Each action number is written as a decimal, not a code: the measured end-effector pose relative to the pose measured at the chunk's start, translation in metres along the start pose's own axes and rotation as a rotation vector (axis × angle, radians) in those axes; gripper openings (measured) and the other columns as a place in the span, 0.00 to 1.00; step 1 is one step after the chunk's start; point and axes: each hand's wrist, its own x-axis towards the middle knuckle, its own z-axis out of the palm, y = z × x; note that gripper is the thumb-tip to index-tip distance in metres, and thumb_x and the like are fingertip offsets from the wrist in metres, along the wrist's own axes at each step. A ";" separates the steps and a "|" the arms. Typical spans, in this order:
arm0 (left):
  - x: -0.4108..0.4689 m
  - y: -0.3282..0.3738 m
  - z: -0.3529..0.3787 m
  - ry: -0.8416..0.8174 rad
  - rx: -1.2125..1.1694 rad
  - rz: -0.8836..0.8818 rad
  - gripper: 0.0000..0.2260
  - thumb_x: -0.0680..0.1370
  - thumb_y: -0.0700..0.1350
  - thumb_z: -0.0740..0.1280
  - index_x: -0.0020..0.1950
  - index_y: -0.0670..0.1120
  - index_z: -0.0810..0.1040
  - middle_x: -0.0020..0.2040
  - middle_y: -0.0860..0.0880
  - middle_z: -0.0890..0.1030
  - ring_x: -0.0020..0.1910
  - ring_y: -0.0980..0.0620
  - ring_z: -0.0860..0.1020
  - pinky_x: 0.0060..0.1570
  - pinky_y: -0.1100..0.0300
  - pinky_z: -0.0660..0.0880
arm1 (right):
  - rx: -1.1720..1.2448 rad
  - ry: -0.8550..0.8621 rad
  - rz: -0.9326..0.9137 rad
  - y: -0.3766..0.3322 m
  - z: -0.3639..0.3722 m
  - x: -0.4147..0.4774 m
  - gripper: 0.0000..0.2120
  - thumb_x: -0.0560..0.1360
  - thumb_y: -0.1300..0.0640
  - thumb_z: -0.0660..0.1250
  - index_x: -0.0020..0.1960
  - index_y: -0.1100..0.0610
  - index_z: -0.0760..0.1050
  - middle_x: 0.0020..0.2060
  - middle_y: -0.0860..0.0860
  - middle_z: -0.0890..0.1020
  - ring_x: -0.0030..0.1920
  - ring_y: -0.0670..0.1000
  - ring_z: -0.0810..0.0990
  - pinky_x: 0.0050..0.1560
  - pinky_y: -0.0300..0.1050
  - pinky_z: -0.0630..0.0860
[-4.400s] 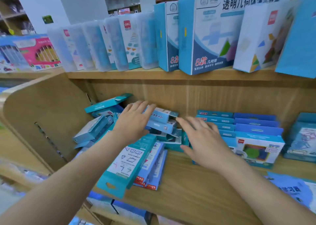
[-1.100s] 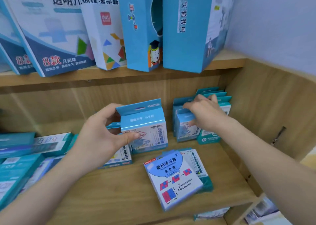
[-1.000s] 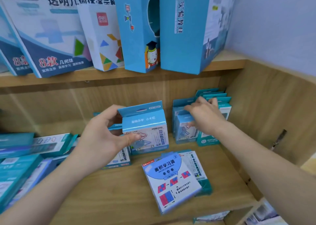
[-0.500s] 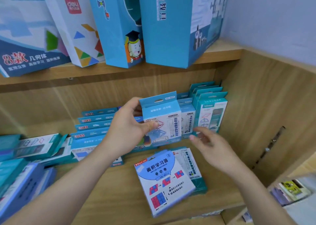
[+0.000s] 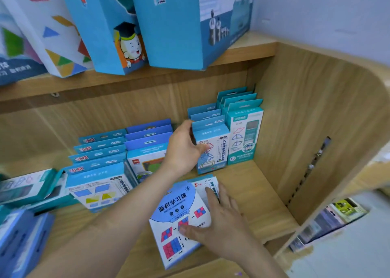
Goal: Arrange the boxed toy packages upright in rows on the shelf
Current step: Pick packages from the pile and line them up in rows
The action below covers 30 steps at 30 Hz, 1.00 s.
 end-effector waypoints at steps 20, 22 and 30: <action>-0.007 -0.007 0.042 0.050 0.065 -0.215 0.25 0.75 0.39 0.68 0.68 0.46 0.62 0.59 0.46 0.80 0.58 0.44 0.78 0.55 0.53 0.76 | 0.488 0.355 -0.208 0.027 -0.067 0.072 0.38 0.73 0.51 0.68 0.76 0.50 0.50 0.74 0.49 0.62 0.74 0.47 0.57 0.73 0.49 0.60; -0.008 -0.006 0.041 0.019 0.033 -0.231 0.23 0.76 0.39 0.68 0.68 0.46 0.63 0.60 0.47 0.80 0.57 0.47 0.78 0.52 0.59 0.74 | 0.477 0.365 -0.196 0.027 -0.067 0.070 0.37 0.74 0.52 0.68 0.76 0.51 0.51 0.74 0.49 0.62 0.74 0.47 0.58 0.71 0.45 0.62; -0.059 0.007 -0.014 -0.053 0.141 -0.165 0.26 0.76 0.42 0.67 0.73 0.49 0.63 0.64 0.48 0.76 0.64 0.51 0.73 0.61 0.52 0.73 | 0.486 0.324 -0.174 0.031 -0.065 0.024 0.34 0.76 0.52 0.67 0.76 0.46 0.53 0.64 0.39 0.67 0.67 0.44 0.66 0.65 0.42 0.65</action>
